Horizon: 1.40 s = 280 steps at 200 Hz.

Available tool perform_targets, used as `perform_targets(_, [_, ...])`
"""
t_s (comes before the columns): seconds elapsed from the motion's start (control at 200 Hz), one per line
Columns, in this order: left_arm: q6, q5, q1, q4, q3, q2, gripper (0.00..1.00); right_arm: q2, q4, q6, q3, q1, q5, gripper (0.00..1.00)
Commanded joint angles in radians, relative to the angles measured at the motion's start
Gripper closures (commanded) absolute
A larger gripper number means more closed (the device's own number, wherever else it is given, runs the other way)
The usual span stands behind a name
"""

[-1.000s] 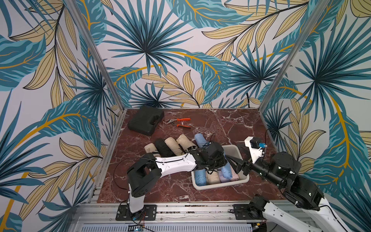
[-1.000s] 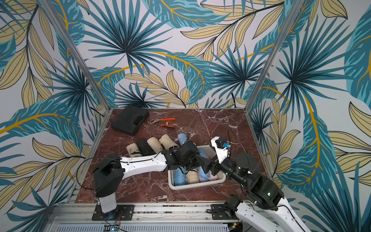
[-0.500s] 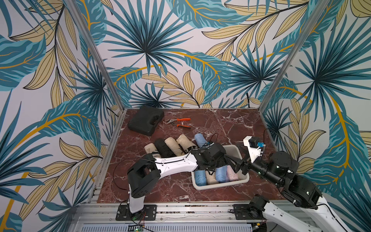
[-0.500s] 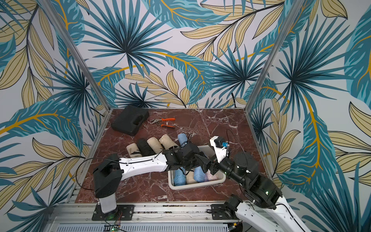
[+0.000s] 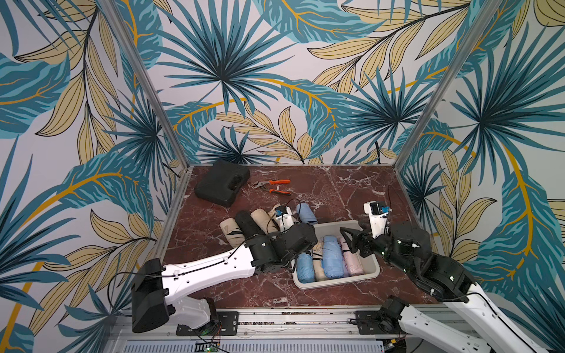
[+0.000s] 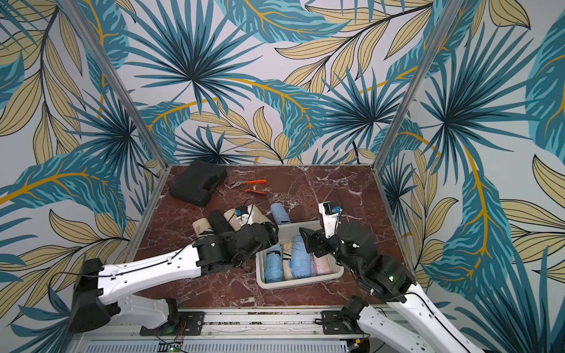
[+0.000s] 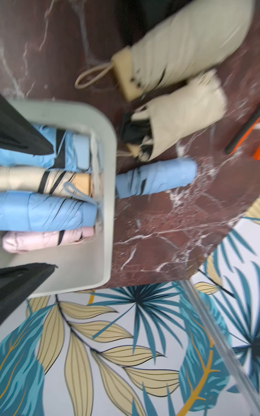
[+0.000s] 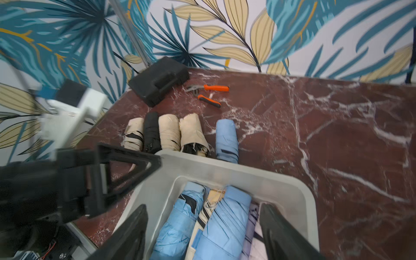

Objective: Put the umbrella into the storage box
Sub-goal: Place the umbrella in the storage box, then pick up the umbrella from the center of the board.

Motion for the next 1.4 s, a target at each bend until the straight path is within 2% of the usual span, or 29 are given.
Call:
perform_targets(0.0, [0.141,-0.233,0.018,-0.047,-0.059,-0.114,0.24,0.089,-0.193,0.185,0.012,0.001,0.047,0.23])
perform_targets(0.06, [0.18,-0.237,0.053,-0.048,-0.098,-0.179,0.25,0.145,-0.217,0.226,0.007,0.005,0.015,0.26])
perform_targets(0.235, [0.266,-0.11,0.189,-0.022,-0.213,-0.337,0.26,0.269,-0.168,0.325,-0.034,0.048,-0.085,0.35])
perform_targets(0.371, [0.225,-0.009,0.307,-0.056,-0.269,-0.403,0.26,0.324,-0.04,0.42,-0.102,0.082,-0.197,0.38])
perform_targets(0.626, [0.159,0.023,0.415,-0.108,-0.317,-0.455,0.24,0.448,0.17,0.495,-0.18,0.166,-0.293,0.38])
perform_targets(0.696, [0.154,0.057,0.454,-0.112,-0.318,-0.451,0.24,0.461,0.2,0.512,-0.218,0.166,-0.26,0.37])
perform_targets(0.846, [0.152,0.139,0.55,-0.144,-0.31,-0.435,0.21,0.473,0.079,0.585,-0.238,0.167,-0.04,0.34])
perform_targets(1.062, [0.185,0.227,0.668,-0.163,-0.313,-0.412,0.2,0.459,-0.034,0.603,-0.223,0.167,0.109,0.31])
perform_targets(1.132, [0.202,0.247,0.698,-0.169,-0.312,-0.405,0.19,0.443,-0.02,0.569,-0.214,0.166,0.088,0.27])
perform_targets(1.217, [0.241,0.269,0.733,-0.164,-0.31,-0.402,0.18,0.416,0.059,0.486,-0.193,0.166,-0.018,0.23])
perform_targets(1.292, [0.288,0.276,0.769,-0.167,-0.306,-0.391,0.11,0.384,0.127,0.428,-0.18,0.167,-0.08,0.23])
perform_targets(1.397, [0.358,0.313,0.848,-0.173,-0.301,-0.362,0.1,0.332,0.182,0.351,-0.162,0.167,-0.083,0.22])
